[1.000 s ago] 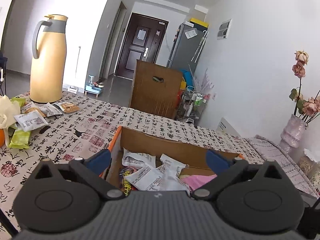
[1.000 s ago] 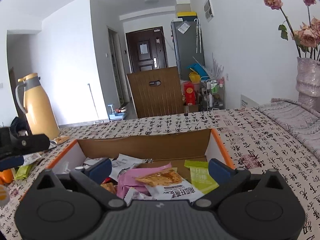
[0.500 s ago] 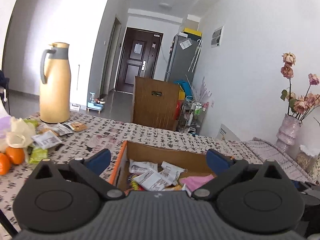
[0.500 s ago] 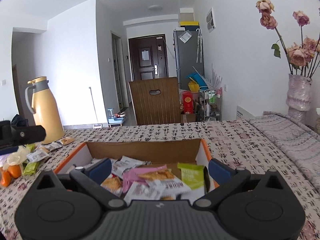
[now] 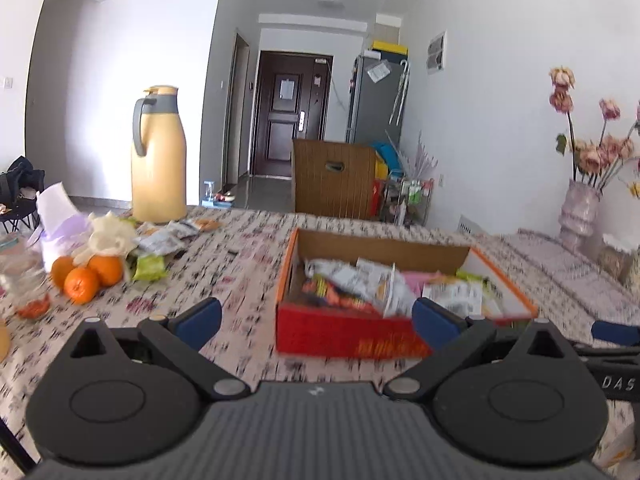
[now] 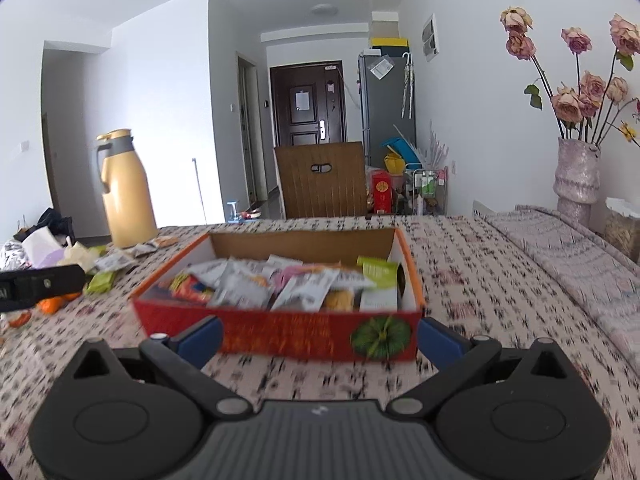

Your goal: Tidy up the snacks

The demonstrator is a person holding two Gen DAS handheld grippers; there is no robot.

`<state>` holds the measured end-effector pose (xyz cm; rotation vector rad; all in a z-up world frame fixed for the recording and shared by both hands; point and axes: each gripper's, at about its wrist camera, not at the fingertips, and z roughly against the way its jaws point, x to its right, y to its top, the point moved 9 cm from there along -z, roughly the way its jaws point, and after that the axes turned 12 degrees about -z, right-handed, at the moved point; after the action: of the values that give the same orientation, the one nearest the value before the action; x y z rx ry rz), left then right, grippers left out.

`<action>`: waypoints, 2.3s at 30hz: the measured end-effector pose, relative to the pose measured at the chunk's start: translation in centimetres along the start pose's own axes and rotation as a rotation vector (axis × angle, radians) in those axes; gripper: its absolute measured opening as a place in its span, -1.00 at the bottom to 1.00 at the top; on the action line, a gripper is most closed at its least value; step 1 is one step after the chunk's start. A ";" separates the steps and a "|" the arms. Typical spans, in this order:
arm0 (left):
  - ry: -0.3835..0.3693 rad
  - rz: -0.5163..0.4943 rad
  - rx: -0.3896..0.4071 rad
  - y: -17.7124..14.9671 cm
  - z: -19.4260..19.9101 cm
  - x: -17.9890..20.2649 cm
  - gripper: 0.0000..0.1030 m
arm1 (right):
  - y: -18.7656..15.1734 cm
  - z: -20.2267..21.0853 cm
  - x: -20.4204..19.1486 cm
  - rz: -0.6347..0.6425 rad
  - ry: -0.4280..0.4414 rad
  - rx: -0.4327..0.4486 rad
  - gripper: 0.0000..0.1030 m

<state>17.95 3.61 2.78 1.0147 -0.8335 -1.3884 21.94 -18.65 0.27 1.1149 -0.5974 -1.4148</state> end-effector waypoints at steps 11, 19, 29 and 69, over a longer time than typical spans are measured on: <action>-0.043 -0.052 -0.112 -6.6 2.7 1.0 1.00 | -5.4 3.8 0.5 -0.006 -0.001 -0.069 1.00; -0.054 -0.046 -0.125 -7.6 3.3 1.2 1.00 | -6.7 4.5 1.3 -0.025 -0.013 -0.097 1.00; -0.059 -0.050 -0.122 -7.5 3.6 1.4 1.00 | -6.9 5.0 1.2 -0.023 -0.014 -0.097 1.00; -0.075 -0.067 -0.116 -7.6 3.6 1.8 1.00 | -7.4 4.7 1.3 -0.023 -0.015 -0.113 1.00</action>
<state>11.86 2.11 -3.10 0.9125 -0.7705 -1.5219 14.58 -19.64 -4.59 1.0252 -0.5100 -1.4595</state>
